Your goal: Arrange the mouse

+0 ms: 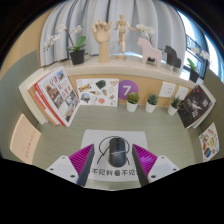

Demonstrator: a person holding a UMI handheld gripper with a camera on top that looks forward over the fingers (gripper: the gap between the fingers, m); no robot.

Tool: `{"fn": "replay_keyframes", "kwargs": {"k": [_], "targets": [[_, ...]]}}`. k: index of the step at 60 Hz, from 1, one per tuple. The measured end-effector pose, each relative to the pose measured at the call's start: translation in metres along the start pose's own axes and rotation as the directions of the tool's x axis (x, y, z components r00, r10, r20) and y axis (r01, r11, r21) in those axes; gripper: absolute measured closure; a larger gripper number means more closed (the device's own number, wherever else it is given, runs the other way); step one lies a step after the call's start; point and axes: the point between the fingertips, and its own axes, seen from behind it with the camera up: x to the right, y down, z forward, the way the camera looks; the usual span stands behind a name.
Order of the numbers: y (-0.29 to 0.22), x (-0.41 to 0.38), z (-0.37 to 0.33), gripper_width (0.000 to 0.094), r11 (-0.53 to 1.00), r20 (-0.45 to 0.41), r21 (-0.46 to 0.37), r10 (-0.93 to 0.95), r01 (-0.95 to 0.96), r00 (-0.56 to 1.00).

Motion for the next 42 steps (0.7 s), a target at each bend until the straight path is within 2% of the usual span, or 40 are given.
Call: {"fn": "replay_keyframes", "kwargs": {"k": [12,21,42], "targets": [[-0.022,-0.010,-0.101,0.0195,0.990,-0.016,0.134,0.045,-0.043,0.999],[-0.016,-0.014,-0.162,0.0196,0.977,-0.017,0.203,0.073,-0.068,0.997],[0.029,-0.021,-0.221,0.0197,0.979,-0.050,0.204,0.027,-0.016,0.998]]}}
